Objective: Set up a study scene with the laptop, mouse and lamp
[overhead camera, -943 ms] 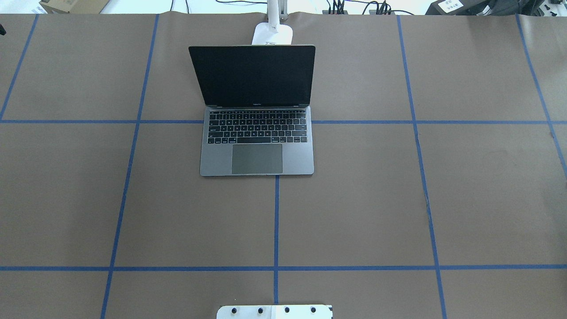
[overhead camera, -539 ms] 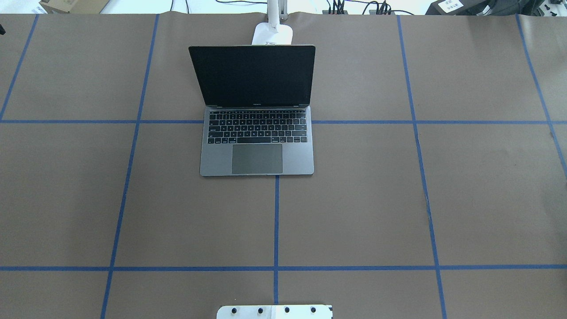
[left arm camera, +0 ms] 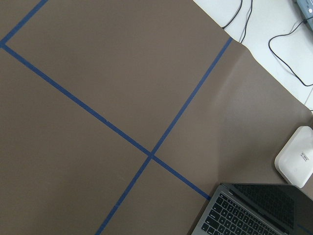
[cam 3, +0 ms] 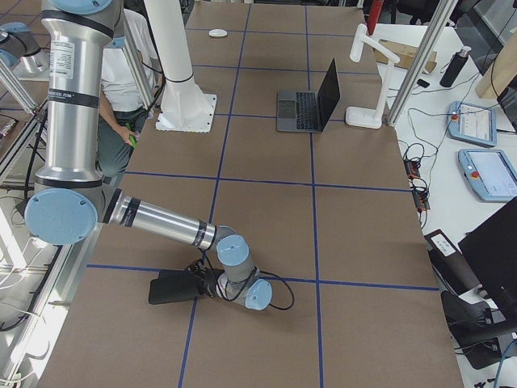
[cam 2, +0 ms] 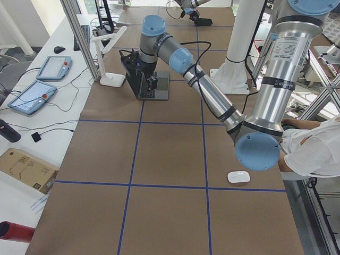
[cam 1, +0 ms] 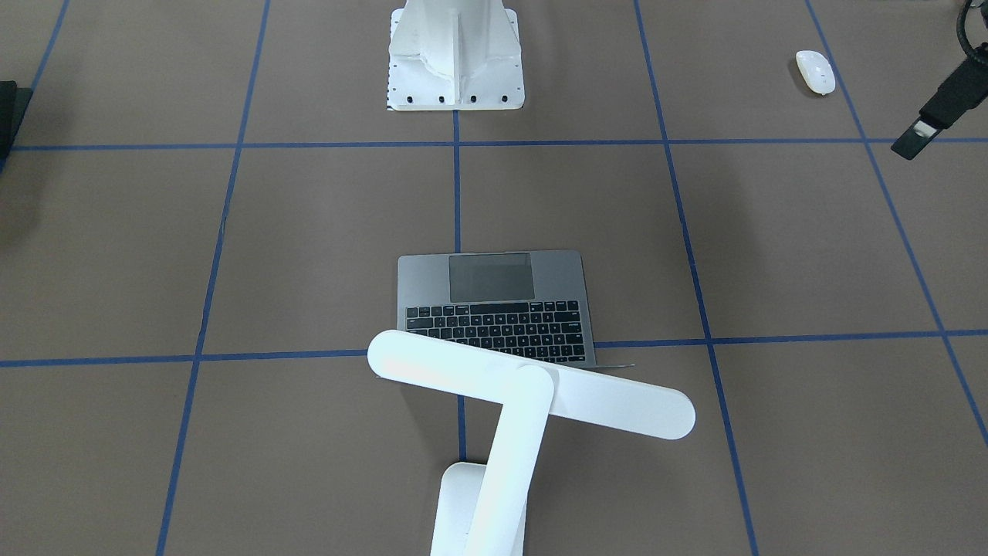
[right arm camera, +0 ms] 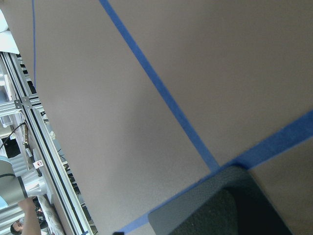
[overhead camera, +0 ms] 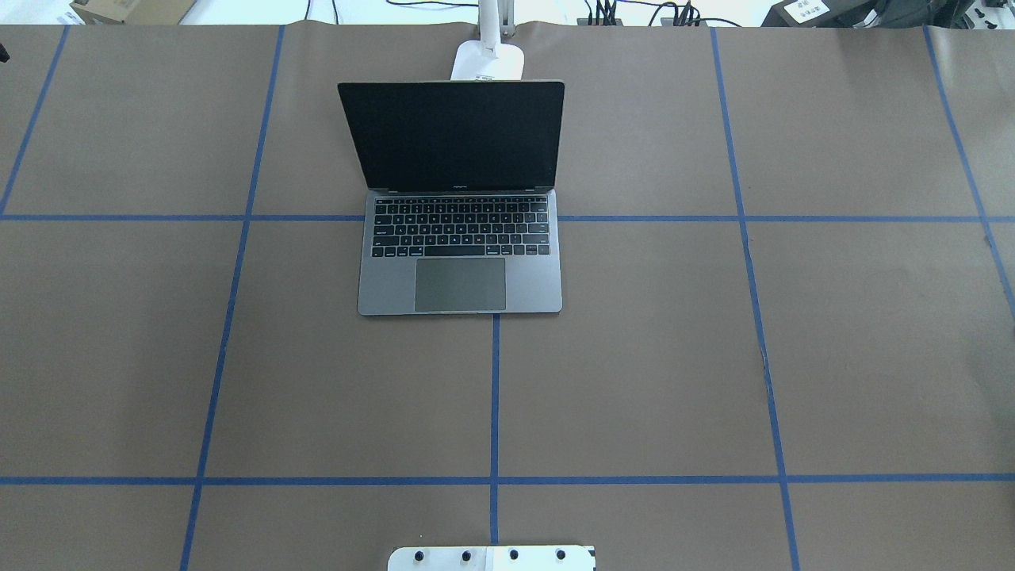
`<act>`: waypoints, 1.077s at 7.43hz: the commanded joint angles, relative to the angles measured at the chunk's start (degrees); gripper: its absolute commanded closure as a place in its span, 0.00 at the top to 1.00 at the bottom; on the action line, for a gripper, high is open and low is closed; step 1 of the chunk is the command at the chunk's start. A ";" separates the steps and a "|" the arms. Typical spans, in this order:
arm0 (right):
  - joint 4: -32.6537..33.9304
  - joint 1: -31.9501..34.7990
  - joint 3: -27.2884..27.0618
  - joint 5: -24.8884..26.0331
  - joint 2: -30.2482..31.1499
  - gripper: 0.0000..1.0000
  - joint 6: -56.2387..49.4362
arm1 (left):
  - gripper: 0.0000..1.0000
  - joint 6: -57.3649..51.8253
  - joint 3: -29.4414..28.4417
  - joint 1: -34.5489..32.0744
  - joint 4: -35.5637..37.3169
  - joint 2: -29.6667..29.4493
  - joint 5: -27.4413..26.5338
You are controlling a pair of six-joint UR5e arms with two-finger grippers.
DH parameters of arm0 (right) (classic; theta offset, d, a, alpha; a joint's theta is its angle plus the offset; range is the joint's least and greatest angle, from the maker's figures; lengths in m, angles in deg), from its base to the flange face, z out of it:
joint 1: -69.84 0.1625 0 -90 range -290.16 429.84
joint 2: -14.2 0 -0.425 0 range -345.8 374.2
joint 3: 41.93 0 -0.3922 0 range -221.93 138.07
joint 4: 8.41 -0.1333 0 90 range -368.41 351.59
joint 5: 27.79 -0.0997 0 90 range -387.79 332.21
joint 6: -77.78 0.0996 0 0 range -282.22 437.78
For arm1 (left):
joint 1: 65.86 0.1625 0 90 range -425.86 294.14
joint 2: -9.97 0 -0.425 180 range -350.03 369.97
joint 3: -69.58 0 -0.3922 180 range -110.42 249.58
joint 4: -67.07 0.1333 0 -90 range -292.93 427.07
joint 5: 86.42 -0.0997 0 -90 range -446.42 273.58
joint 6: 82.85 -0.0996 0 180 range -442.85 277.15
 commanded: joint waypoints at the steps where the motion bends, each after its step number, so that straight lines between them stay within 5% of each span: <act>1: -0.08 -0.04 0.00 -0.04 0.00 0.00 -0.06 | 0.98 0.00 -0.04 -0.03 0.00 -0.03 -0.03; 3: 3.40 -0.04 -1.83 -0.65 -0.17 0.00 0.03 | 0.98 0.00 -0.30 -0.03 0.00 0.06 -0.03; 5: 19.96 0.22 -9.73 -1.18 -0.52 0.00 -1.02 | 0.98 0.00 -0.48 0.06 0.00 0.15 -0.03; 8: 40.64 6.70 -10.29 -2.06 -7.96 0.00 -3.05 | 0.98 -0.17 0.57 -0.03 0.26 1.02 0.14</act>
